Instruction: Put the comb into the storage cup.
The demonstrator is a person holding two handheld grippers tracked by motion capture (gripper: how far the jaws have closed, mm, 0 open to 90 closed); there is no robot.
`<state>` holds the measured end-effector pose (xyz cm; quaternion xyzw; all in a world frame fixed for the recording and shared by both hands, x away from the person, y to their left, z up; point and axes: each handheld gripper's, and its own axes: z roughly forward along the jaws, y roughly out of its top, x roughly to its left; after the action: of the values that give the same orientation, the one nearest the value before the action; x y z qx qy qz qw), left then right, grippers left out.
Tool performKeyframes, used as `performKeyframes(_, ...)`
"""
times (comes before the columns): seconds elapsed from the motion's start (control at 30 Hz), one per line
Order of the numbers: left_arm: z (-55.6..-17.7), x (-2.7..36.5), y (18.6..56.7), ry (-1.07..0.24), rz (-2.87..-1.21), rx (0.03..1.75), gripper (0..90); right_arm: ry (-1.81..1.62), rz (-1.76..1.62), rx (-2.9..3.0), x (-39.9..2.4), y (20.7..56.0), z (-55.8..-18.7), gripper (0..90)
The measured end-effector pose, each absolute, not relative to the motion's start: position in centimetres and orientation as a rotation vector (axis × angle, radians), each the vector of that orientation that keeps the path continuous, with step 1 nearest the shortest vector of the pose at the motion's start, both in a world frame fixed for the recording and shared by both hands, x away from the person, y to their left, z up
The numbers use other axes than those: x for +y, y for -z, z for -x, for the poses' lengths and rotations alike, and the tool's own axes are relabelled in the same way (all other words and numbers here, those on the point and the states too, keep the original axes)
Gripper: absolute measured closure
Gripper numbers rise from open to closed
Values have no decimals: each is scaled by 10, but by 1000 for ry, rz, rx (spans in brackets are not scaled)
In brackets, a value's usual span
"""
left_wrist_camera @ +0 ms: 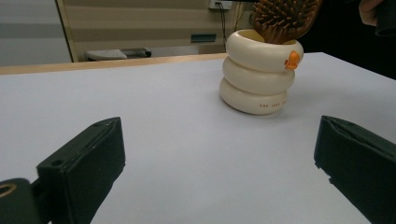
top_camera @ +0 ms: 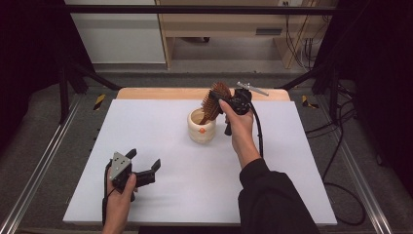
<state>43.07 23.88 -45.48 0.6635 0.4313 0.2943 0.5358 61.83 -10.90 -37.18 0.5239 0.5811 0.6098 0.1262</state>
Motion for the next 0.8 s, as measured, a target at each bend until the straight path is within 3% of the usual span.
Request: performKeyframes(0.8,-431,239,455,-701,-1580,1028,21,-1756,-1525,1707,-108,370,-617,323)
